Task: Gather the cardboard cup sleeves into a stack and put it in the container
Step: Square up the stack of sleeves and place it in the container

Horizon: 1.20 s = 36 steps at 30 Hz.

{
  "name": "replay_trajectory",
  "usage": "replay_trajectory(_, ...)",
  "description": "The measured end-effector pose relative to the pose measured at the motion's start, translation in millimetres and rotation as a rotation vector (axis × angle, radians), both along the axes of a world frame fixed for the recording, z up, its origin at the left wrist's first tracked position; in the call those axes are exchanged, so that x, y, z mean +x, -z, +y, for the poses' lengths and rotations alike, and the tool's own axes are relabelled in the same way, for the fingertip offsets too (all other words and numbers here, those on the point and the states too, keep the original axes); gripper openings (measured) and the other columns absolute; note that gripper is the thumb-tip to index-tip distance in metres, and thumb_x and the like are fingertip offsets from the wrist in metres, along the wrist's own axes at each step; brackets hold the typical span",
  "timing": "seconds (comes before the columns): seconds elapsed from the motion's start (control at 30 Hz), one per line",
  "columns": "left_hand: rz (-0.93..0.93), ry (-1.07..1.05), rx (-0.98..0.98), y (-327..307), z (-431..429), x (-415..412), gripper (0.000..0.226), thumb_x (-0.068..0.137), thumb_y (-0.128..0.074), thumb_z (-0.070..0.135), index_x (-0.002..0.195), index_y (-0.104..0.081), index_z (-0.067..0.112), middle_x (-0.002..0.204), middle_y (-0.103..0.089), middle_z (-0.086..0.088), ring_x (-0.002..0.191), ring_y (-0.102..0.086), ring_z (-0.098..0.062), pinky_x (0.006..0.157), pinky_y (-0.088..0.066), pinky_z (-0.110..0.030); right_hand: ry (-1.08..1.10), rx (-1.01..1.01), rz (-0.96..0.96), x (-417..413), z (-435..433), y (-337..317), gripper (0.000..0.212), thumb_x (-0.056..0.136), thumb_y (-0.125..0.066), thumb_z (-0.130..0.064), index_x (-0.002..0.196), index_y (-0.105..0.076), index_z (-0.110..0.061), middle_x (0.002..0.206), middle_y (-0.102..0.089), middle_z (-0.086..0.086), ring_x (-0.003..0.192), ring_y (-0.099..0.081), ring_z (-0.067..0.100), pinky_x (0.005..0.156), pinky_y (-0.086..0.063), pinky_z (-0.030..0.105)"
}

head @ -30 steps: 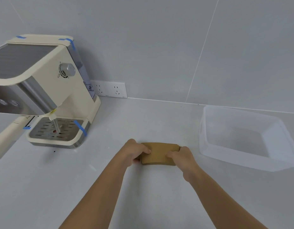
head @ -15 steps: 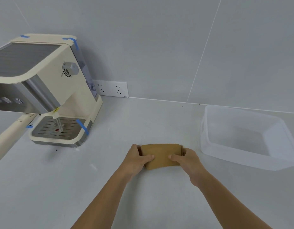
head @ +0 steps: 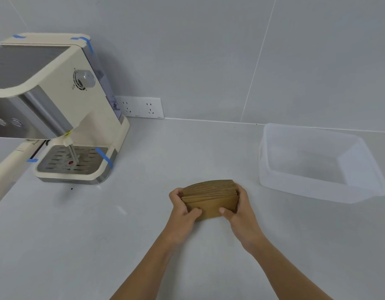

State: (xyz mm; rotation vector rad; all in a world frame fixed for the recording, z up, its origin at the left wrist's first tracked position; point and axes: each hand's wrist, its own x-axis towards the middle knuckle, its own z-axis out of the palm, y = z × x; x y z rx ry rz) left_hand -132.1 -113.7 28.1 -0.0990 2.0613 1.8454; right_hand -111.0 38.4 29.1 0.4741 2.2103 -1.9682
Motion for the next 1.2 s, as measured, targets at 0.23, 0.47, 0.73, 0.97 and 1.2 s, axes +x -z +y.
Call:
replay_trajectory(0.23,0.011,-0.488,0.186,-12.3,34.3,12.3,0.011,0.092,-0.047,0.036,0.097,-0.043,0.027,0.093,-0.050,0.012,0.085,-0.049,0.001,0.068,-0.037,-0.016,0.052,-0.058,0.036,15.5,-4.8,6.4,0.062,0.081,-0.054,0.007,0.128,-0.036,-0.028,0.121,-0.051,-0.007,0.112,-0.049,0.010,0.098,-0.041,0.030)
replay_trajectory(0.47,0.130,-0.572,0.074,2.2,36.1,17.0,0.015,0.094,-0.047,0.026,0.081,-0.049,0.017,0.080,-0.054,0.006,0.074,-0.050,-0.008,0.063,-0.040,-0.012,0.258,-0.326,0.063,20.9,-12.0,-1.2,0.017,0.085,-0.060,-0.025,0.093,-0.057,-0.011,0.085,-0.058,-0.004,0.079,-0.055,0.005,0.072,-0.041,0.022)
replay_trajectory(0.73,0.120,-0.501,0.178,2.7,26.9,21.2,0.012,0.093,-0.049,0.020,0.088,-0.060,0.023,0.088,-0.059,0.011,0.081,-0.054,0.001,0.069,-0.042,-0.008,0.415,-0.197,0.111,15.0,-26.3,-0.2,0.017,0.089,-0.054,-0.017,0.073,-0.060,-0.016,0.072,-0.056,-0.007,0.067,-0.052,0.002,0.063,-0.041,0.014)
replay_trajectory(0.97,0.188,-0.439,0.207,4.5,20.9,36.3,0.016,0.094,-0.046,0.016,0.095,-0.061,0.019,0.096,-0.064,0.007,0.085,-0.058,0.006,0.072,-0.043,-0.007,0.399,-0.163,0.222,32.3,-26.1,3.3,0.013,0.091,-0.051,-0.013,0.086,-0.063,-0.016,0.082,-0.062,-0.009,0.070,-0.055,-0.010,0.065,-0.042,0.003)
replay_trajectory(1.2,0.153,-0.349,0.172,5.3,15.0,39.3,0.014,0.094,-0.044,0.016,0.086,-0.056,0.016,0.086,-0.058,0.005,0.074,-0.053,0.003,0.064,-0.040,-0.005,0.445,-0.228,0.224,39.6,-28.9,6.2,0.016,0.092,-0.049,-0.014,0.086,-0.064,-0.014,0.082,-0.062,-0.006,0.070,-0.056,-0.008,0.064,-0.043,0.003)
